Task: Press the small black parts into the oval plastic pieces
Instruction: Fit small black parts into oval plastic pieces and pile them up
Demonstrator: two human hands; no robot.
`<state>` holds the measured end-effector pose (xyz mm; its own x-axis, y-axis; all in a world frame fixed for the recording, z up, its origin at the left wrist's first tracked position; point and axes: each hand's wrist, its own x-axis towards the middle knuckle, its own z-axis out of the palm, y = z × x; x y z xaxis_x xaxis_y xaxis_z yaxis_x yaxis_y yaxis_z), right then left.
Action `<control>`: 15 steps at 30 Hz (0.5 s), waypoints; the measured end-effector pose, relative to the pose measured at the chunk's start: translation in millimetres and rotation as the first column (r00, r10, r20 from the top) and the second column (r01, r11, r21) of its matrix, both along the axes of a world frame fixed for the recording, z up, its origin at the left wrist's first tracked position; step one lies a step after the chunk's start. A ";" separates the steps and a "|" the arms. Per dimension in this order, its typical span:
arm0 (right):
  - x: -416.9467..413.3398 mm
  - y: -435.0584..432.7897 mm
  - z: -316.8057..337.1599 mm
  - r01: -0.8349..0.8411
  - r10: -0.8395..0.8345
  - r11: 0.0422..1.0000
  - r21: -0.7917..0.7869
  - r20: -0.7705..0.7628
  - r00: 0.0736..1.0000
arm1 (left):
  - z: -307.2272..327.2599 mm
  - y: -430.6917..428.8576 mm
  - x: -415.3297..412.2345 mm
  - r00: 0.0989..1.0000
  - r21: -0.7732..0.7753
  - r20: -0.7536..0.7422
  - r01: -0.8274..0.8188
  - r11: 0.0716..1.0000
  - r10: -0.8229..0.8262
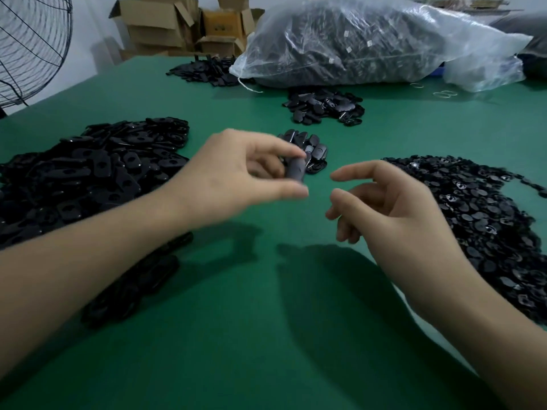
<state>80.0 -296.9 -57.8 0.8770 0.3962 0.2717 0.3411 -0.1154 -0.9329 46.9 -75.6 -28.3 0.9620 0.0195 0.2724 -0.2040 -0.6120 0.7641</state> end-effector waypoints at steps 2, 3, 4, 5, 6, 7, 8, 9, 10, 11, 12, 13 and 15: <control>8.1 -6.3 1.0 0.089 -0.079 0.993 -0.071 0.124 0.989 | 0.6 11.5 28.1 0.993 -0.008 -0.004 -0.120 0.993 0.120; 11.7 -8.5 0.9 0.133 -0.109 0.984 -0.118 0.193 0.975 | -0.8 16.4 43.1 0.983 0.002 -0.006 -0.183 0.983 0.183; 14.9 -10.2 0.2 0.175 -0.129 0.970 -0.168 0.255 0.958 | -3.4 20.4 57.6 0.970 0.024 -0.008 -0.243 0.970 0.244; 18.0 -11.4 -0.8 0.217 -0.141 0.951 -0.222 0.312 0.940 | -7.6 23.8 71.1 0.955 0.051 -0.015 -0.296 0.954 0.297; 20.3 -12.4 -1.4 0.257 -0.143 0.924 -0.284 0.365 0.920 | -13.2 26.6 83.5 0.939 0.074 -0.031 -0.339 0.938 0.342; 22.0 -13.4 -1.8 0.290 -0.134 0.892 -0.347 0.410 0.902 | -19.9 29.2 94.7 0.922 0.100 -0.056 -0.376 0.921 0.383; 23.3 -14.4 -2.0 0.317 -0.119 0.859 -0.402 0.445 0.887 | -26.9 31.0 104.3 0.901 0.134 -0.082 -0.413 0.901 0.426; 24.4 -15.7 -1.8 0.341 -0.101 0.827 -0.446 0.479 0.872 | -33.0 32.0 111.7 0.879 0.175 -0.102 -0.444 0.879 0.465; 24.8 -17.3 -1.6 0.365 -0.081 0.796 -0.482 0.513 0.854 | -37.8 32.0 116.8 0.862 0.212 -0.113 -0.464 0.860 0.493; 24.9 -18.3 -1.3 0.389 -0.063 0.768 -0.509 0.544 0.837 | -40.9 31.5 120.3 0.853 0.236 -0.115 -0.473 0.849 0.508; 24.5 -19.2 -0.9 0.413 -0.051 0.738 -0.534 0.566 0.823 | -42.4 31.0 122.4 0.852 0.247 -0.114 -0.474 0.845 0.511; 24.1 -19.7 -0.1 0.437 -0.041 0.703 -0.562 0.581 0.813 | -42.6 30.4 123.8 0.856 0.252 -0.114 -0.467 0.848 0.505; 23.6 -20.2 0.9 0.478 -0.023 0.610 -0.633 0.588 0.809 | -40.0 30.3 123.9 0.865 0.266 -0.120 -0.444 0.856 0.486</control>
<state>103.6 -317.1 -56.9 0.8052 0.4362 0.4018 0.5411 -0.8176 -0.1967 170.8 -45.3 -68.3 0.8871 0.4364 0.1506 0.2724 -0.7581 0.5926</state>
